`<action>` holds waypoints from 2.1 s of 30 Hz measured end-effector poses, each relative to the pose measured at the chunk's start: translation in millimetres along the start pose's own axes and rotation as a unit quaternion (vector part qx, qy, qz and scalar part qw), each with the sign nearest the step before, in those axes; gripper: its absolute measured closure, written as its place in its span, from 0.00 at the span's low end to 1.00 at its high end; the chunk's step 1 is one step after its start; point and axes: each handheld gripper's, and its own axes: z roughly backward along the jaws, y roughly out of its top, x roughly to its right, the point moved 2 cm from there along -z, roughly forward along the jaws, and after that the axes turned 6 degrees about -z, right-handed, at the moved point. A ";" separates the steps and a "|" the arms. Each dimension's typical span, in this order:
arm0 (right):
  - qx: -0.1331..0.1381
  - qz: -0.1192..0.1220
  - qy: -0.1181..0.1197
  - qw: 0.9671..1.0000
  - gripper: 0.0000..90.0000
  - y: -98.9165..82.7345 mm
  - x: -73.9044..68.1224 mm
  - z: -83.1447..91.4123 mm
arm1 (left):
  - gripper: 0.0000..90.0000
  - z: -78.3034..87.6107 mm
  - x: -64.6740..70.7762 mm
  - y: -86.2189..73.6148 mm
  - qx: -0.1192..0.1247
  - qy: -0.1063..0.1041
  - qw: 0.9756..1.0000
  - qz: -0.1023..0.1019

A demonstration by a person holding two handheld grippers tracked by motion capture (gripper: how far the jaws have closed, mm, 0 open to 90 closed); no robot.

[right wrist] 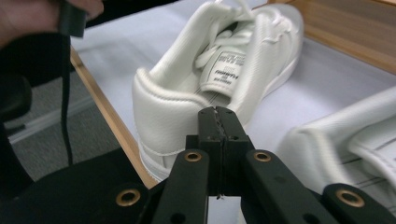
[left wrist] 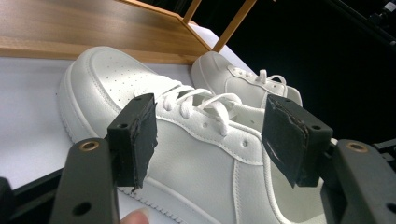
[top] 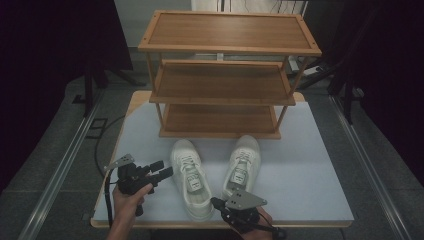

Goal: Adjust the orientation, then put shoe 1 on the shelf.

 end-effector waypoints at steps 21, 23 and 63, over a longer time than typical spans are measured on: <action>0.005 0.003 0.041 0.999 0.99 7.2 -47.8 -35.8 | 0.40 10.5 -7.0 2.9 0.008 -0.001 1.000 0.009; 0.007 0.004 0.050 0.999 0.99 9.8 -53.4 -42.6 | 0.40 11.2 -7.6 3.0 0.009 -0.002 1.000 0.010; 0.111 -0.066 0.015 0.992 0.58 12.0 13.9 32.1 | 0.34 -4.1 -4.7 -6.3 -0.046 0.019 0.998 -0.035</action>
